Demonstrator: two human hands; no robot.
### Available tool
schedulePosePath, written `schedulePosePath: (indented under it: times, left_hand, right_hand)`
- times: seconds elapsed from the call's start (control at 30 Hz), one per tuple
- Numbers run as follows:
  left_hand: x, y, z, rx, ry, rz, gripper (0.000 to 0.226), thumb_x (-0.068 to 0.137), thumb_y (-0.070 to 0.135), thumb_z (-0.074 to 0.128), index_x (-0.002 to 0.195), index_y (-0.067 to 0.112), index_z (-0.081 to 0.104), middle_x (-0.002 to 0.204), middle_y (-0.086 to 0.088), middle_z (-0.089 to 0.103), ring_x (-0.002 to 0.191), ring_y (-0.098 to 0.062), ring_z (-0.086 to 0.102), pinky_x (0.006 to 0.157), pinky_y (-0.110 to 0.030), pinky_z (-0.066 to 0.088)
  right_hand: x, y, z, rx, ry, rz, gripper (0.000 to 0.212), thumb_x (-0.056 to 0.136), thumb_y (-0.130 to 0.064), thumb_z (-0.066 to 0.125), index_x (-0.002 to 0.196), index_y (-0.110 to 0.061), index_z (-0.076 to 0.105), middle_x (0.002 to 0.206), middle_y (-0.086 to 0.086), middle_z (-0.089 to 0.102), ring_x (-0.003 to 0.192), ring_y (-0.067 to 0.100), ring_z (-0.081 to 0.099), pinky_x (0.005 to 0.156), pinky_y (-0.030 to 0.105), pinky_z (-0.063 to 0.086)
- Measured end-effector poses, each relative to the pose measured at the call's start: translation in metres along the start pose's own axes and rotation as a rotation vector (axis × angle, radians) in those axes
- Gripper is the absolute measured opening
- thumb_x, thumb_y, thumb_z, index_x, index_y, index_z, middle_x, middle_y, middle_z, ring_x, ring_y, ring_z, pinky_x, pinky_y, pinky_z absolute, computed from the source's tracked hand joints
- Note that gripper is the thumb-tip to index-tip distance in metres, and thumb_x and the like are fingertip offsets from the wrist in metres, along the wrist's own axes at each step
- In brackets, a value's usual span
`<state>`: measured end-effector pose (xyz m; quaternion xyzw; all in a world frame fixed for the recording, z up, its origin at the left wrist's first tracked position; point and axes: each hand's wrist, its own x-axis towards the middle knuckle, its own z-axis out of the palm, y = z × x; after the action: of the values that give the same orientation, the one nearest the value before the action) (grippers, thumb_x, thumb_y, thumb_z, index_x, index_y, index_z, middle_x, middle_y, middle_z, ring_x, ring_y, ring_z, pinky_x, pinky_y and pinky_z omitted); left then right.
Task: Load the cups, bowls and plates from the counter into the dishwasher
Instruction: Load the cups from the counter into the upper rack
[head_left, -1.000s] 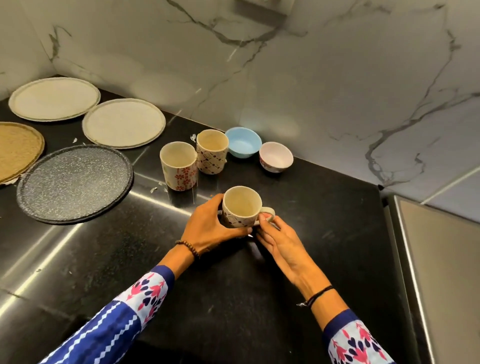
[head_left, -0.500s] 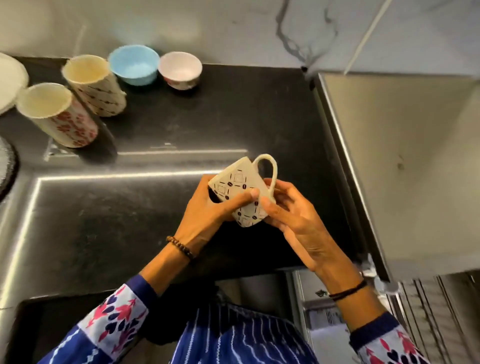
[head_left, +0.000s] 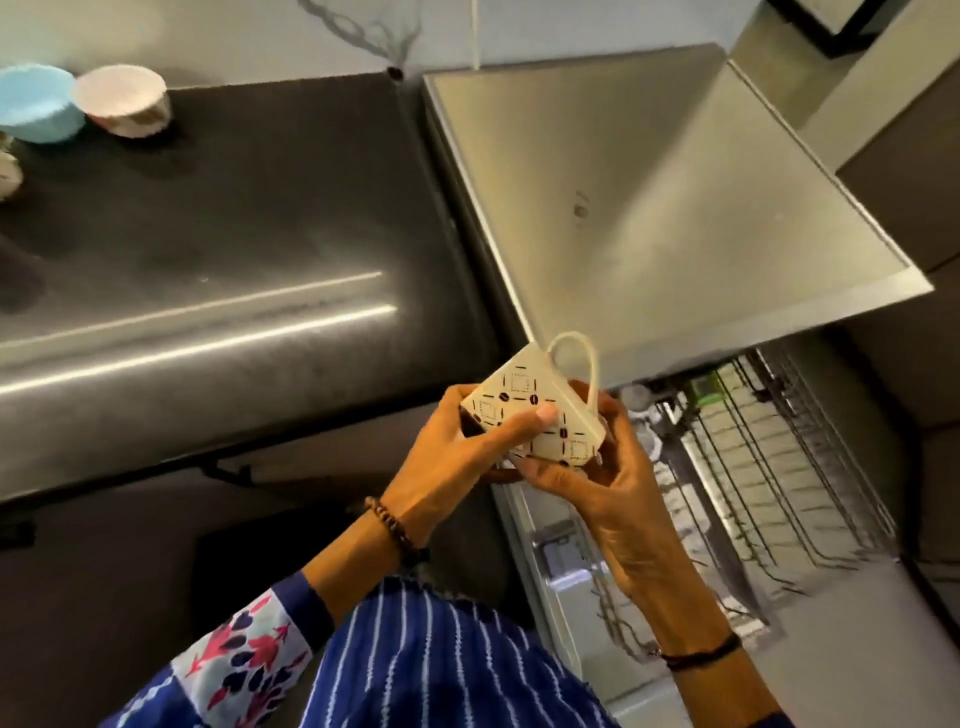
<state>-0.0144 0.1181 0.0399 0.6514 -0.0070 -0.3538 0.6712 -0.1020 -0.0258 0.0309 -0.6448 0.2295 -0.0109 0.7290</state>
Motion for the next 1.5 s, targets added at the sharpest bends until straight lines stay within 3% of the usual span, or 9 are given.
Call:
schedulePosePath:
  times: [0.1, 0.27, 0.4, 0.57, 0.67, 0.8, 0.97, 1.07, 1.5]
  left_hand:
    - [0.001, -0.029, 0.052, 0.006, -0.077, -0.045, 0.058, 0.072, 0.039, 0.079, 0.119, 0.024, 0.049, 0.106, 0.002, 0.070, 0.092, -0.010, 0.071, 0.071, -0.027, 0.059]
    - [0.028, -0.082, 0.118, 0.104, -0.202, -0.106, 0.066, 0.072, 0.049, 0.080, 0.122, 0.016, 0.054, 0.107, 0.001, 0.072, 0.095, -0.014, 0.071, 0.079, -0.033, 0.059]
    - [0.059, -0.118, 0.149, 0.236, -0.302, -0.130, 0.059, 0.072, 0.061, 0.074, 0.115, 0.022, 0.064, 0.105, 0.006, 0.073, 0.097, -0.012, 0.070, 0.090, -0.037, 0.056]
    - [0.093, -0.154, 0.160, 0.515, -0.408, -0.187, 0.069, 0.073, 0.083, 0.050, 0.107, 0.027, 0.070, 0.112, 0.006, 0.069, 0.107, -0.014, 0.062, 0.102, -0.047, 0.045]
    - [0.108, -0.169, 0.148, 0.870, -0.470, -0.138, 0.070, 0.088, 0.072, 0.039, 0.094, 0.009, 0.068, 0.112, -0.010, 0.061, 0.112, -0.027, 0.053, 0.107, -0.047, 0.033]
    - [0.126, -0.192, 0.114, 1.247, -0.658, -0.022, 0.044, 0.090, 0.047, 0.058, 0.115, 0.011, 0.061, 0.144, -0.008, 0.041, 0.143, -0.028, 0.020, 0.115, -0.038, 0.022]
    - [0.126, -0.200, 0.104, 1.202, -0.658, 0.118, 0.029, 0.095, 0.028, 0.056, 0.117, 0.009, 0.061, 0.149, -0.004, 0.037, 0.148, -0.019, 0.008, 0.117, -0.028, 0.002]
    - [0.130, -0.206, 0.101, 1.216, -0.661, 0.142, 0.030, 0.095, 0.030, 0.056, 0.117, 0.010, 0.061, 0.150, -0.003, 0.037, 0.149, -0.018, 0.007, 0.120, -0.032, 0.004]
    - [0.133, -0.221, 0.095, 1.160, -0.619, 0.207, 0.028, 0.095, 0.032, 0.056, 0.117, 0.014, 0.061, 0.150, 0.000, 0.038, 0.149, -0.015, 0.006, 0.118, -0.027, -0.001]
  right_hand:
    - [-0.023, 0.021, -0.054, -0.004, 0.085, 0.031, 0.084, 0.060, -0.028, 0.091, 0.132, -0.040, 0.050, 0.127, -0.001, 0.066, 0.116, 0.022, 0.066, 0.090, 0.044, 0.059]
    - [-0.040, 0.060, -0.124, 0.058, 0.200, 0.130, 0.089, 0.063, -0.020, 0.094, 0.138, -0.034, 0.049, 0.128, 0.001, 0.066, 0.117, 0.024, 0.065, 0.090, 0.047, 0.059]
    - [-0.040, 0.087, -0.160, 0.063, 0.298, 0.192, 0.094, 0.055, -0.027, 0.094, 0.138, -0.029, 0.049, 0.126, 0.003, 0.067, 0.110, 0.022, 0.069, 0.081, 0.037, 0.061]
    - [-0.026, 0.123, -0.194, -0.040, 0.396, 0.249, 0.080, 0.067, -0.026, 0.089, 0.137, -0.025, 0.050, 0.124, 0.000, 0.063, 0.111, 0.021, 0.065, 0.083, 0.044, 0.061]
    - [-0.013, 0.142, -0.216, -0.142, 0.456, 0.292, 0.077, 0.074, -0.023, 0.086, 0.139, -0.014, 0.047, 0.117, 0.001, 0.061, 0.104, 0.021, 0.064, 0.078, 0.042, 0.062]
    - [0.009, 0.158, -0.238, -0.231, 0.601, 0.369, 0.075, 0.069, -0.031, 0.091, 0.130, -0.016, 0.050, 0.118, 0.002, 0.055, 0.110, 0.027, 0.060, 0.084, 0.050, 0.060]
    - [0.042, 0.177, -0.257, -0.432, 0.606, 0.391, 0.076, 0.065, -0.043, 0.089, 0.127, -0.019, 0.052, 0.113, 0.002, 0.057, 0.106, 0.026, 0.060, 0.086, 0.050, 0.059]
    - [0.061, 0.186, -0.258, -0.558, 0.579, 0.358, 0.075, 0.062, -0.045, 0.090, 0.121, -0.018, 0.054, 0.109, 0.003, 0.060, 0.101, 0.027, 0.062, 0.084, 0.050, 0.059]
    - [0.093, 0.198, -0.256, -0.945, 0.474, 0.374, 0.082, 0.068, -0.046, 0.087, 0.132, -0.013, 0.046, 0.126, 0.016, 0.057, 0.112, 0.038, 0.057, 0.088, 0.050, 0.054]
